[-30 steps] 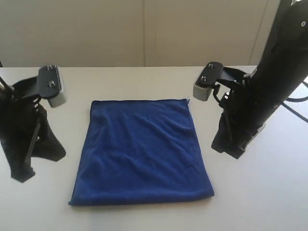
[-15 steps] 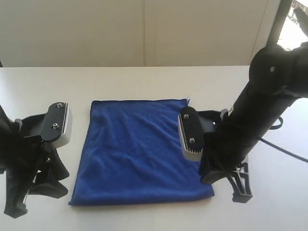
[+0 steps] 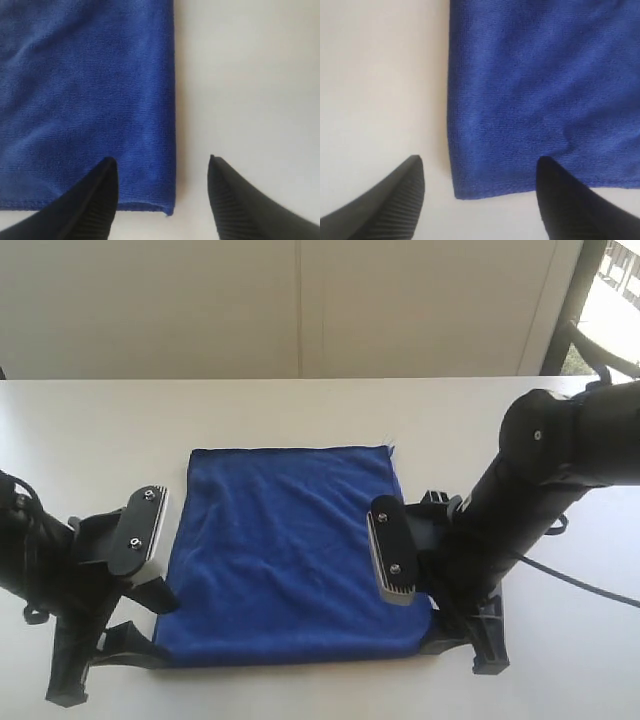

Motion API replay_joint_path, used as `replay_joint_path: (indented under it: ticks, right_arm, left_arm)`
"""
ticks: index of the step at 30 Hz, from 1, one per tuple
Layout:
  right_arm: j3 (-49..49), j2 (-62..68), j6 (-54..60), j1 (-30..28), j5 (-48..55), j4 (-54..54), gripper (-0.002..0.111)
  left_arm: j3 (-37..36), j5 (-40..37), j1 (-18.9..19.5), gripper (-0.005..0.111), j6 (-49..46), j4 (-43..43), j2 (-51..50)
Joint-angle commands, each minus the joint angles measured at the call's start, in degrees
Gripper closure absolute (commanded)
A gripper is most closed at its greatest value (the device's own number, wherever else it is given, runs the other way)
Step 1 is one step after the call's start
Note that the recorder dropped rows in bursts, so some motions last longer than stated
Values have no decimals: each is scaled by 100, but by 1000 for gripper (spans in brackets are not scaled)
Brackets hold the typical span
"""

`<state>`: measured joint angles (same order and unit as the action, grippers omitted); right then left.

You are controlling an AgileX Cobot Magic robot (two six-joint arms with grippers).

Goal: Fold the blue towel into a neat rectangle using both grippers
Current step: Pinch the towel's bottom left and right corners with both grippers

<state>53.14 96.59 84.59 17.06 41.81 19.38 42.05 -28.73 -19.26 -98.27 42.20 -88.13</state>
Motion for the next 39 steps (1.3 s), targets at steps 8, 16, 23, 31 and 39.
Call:
replay_joint_path:
  ticks: [8, 16, 23, 31, 39]
  right_arm:
    - [-65, 305, 97, 7, -290, 9, 47]
    - [-65, 510, 97, 7, -313, 9, 47]
    - [-65, 767, 97, 7, -160, 9, 53]
    - [-65, 767, 97, 7, -117, 9, 62]
    - [-65, 767, 71, 7, 73, 19, 89]
  left_arm:
    - [-34, 430, -33, 48, -221, 71, -630]
    - [-34, 337, -33, 48, -234, 59, -652]
    - [-34, 372, -33, 51, -323, 59, -892]
    - [-34, 386, -33, 54, -325, 59, -928]
    - [-34, 320, -33, 88, -239, 59, -918]
